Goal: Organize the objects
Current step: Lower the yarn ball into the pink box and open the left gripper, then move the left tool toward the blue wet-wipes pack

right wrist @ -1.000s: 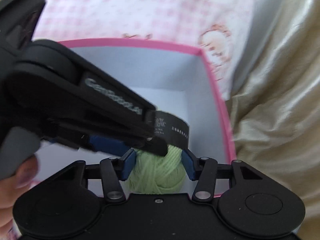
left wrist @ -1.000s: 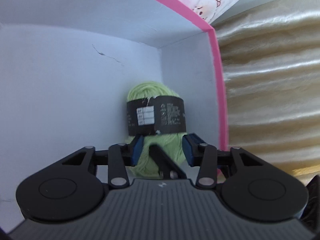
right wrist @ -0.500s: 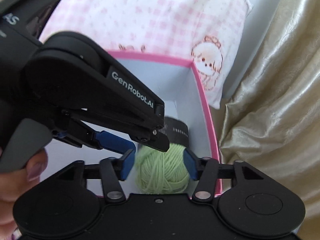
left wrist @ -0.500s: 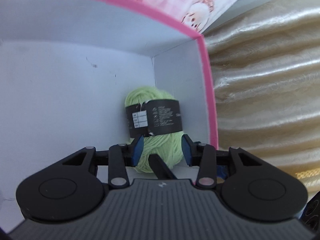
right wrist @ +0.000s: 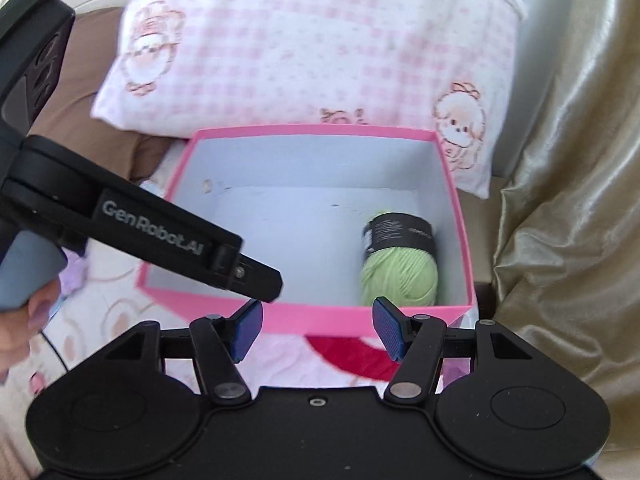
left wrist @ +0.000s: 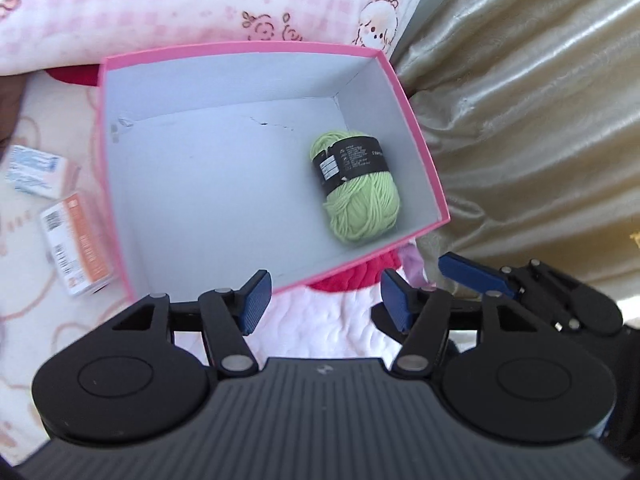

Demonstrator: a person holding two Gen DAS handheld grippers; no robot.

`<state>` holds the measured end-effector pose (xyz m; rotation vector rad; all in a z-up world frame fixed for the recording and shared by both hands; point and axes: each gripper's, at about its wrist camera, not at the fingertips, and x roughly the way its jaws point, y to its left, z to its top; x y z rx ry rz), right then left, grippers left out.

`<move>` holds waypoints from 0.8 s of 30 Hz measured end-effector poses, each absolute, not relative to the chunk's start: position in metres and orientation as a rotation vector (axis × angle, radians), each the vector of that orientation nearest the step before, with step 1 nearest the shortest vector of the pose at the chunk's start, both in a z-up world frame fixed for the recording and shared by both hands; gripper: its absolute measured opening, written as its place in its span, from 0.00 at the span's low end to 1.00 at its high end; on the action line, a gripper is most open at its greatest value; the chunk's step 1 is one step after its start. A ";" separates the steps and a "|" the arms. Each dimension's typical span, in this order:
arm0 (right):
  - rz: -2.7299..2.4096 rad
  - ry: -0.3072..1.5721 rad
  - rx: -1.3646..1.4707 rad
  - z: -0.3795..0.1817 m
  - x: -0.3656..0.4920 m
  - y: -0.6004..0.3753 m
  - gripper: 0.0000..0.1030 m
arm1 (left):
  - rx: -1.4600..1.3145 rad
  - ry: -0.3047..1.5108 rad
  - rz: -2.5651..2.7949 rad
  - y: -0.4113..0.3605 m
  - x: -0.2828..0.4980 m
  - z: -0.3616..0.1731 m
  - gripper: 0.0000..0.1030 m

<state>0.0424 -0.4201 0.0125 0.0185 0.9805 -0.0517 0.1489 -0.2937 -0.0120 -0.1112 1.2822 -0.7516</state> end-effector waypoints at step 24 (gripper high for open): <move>0.285 0.952 -0.070 0.068 0.000 -0.294 0.82 | -0.027 1.147 -0.515 -0.101 0.071 0.053 0.67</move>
